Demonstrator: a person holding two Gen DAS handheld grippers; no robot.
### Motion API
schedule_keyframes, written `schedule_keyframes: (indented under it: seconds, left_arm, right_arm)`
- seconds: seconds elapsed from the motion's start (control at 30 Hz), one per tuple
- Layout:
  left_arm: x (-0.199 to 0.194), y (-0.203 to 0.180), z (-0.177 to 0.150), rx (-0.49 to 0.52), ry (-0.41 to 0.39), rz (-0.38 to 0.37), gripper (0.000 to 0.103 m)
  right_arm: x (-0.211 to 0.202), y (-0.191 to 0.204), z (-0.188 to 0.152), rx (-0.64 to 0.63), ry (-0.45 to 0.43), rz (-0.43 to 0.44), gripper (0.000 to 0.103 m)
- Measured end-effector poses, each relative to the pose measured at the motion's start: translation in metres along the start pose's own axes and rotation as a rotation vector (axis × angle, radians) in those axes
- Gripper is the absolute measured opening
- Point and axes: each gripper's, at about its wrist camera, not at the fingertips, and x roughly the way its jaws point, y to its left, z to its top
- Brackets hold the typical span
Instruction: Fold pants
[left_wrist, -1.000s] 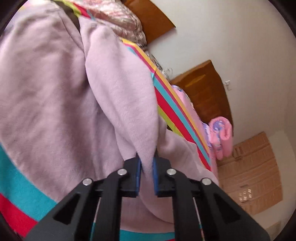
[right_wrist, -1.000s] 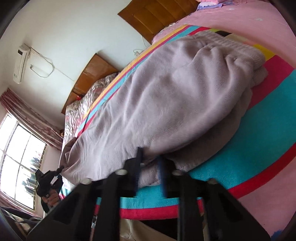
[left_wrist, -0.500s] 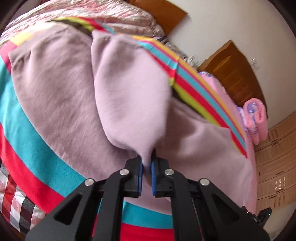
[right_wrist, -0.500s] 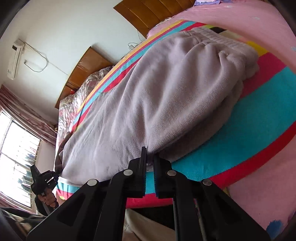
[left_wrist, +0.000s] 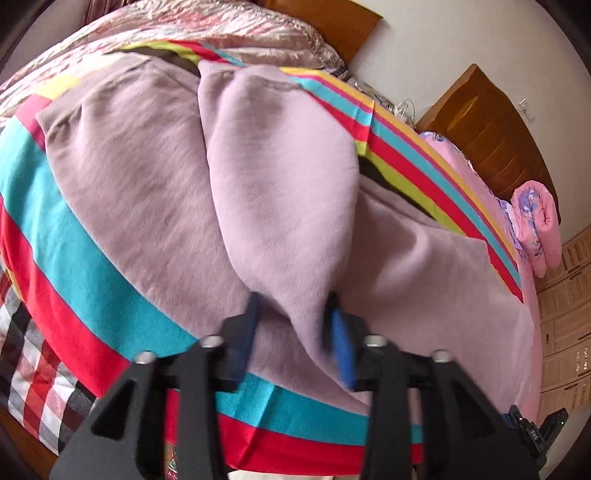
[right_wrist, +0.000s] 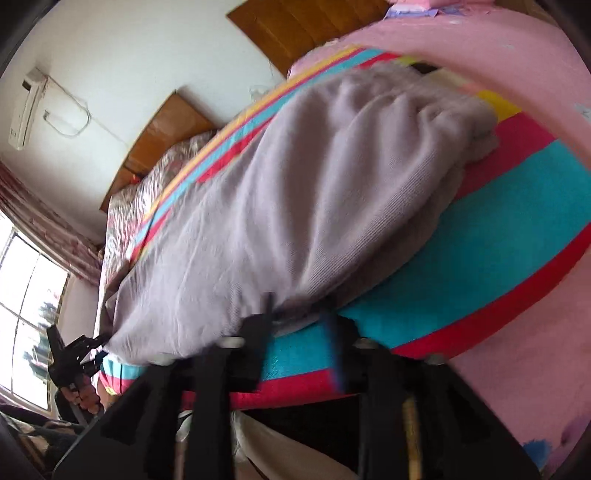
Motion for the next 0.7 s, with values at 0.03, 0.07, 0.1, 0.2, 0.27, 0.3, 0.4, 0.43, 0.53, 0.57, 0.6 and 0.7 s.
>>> schedule_keyframes:
  seconds: [0.03, 0.07, 0.1, 0.2, 0.27, 0.3, 0.4, 0.43, 0.53, 0.57, 0.6, 0.7]
  left_arm:
    - [-0.004, -0.001, 0.001, -0.006, -0.022, 0.004, 0.064]
    - [-0.012, -0.002, 0.002, -0.013, -0.057, 0.014, 0.073]
    - [-0.018, -0.002, 0.002, -0.022, -0.116, 0.024, 0.077]
    - [-0.043, -0.016, -0.001, -0.018, -0.216, 0.017, 0.08]
    - [-0.051, -0.027, -0.004, 0.009, -0.247, -0.01, 0.08]
    - [-0.053, -0.036, -0.007, 0.039, -0.259, -0.028, 0.081]
    - [-0.048, -0.063, -0.013, 0.141, -0.247, -0.069, 0.086]
    - [-0.039, -0.078, -0.016, 0.194, -0.226, -0.078, 0.086]
    - [-0.015, -0.103, -0.032, 0.299, -0.161, -0.091, 0.086]
    - [-0.005, -0.11, -0.041, 0.334, -0.128, -0.08, 0.089]
    - [0.009, -0.116, -0.046, 0.375, -0.081, -0.034, 0.089]
    - [0.036, -0.116, -0.059, 0.428, 0.001, 0.078, 0.089]
  right_arm:
    - [-0.007, -0.008, 0.003, 0.028, -0.031, 0.011, 0.052]
    - [-0.012, -0.014, 0.007, 0.048, -0.06, 0.015, 0.052]
    - [-0.017, -0.019, 0.011, 0.057, -0.096, -0.008, 0.052]
    - [-0.029, -0.037, 0.024, 0.097, -0.193, -0.104, 0.041]
    - [-0.039, -0.035, 0.026, 0.073, -0.255, -0.182, 0.039]
    - [-0.044, -0.028, 0.029, 0.023, -0.295, -0.202, 0.04]
    - [-0.041, -0.012, 0.037, -0.1, -0.317, -0.177, 0.04]
    - [-0.034, -0.006, 0.039, -0.143, -0.306, -0.184, 0.04]
    - [0.012, -0.009, 0.041, -0.248, -0.166, -0.308, 0.045]
    - [0.013, -0.009, 0.04, -0.263, -0.191, -0.3, 0.044]
    - [0.01, -0.011, 0.042, -0.241, -0.189, -0.291, 0.044]
    - [0.0, -0.003, 0.049, -0.188, -0.198, -0.323, 0.044]
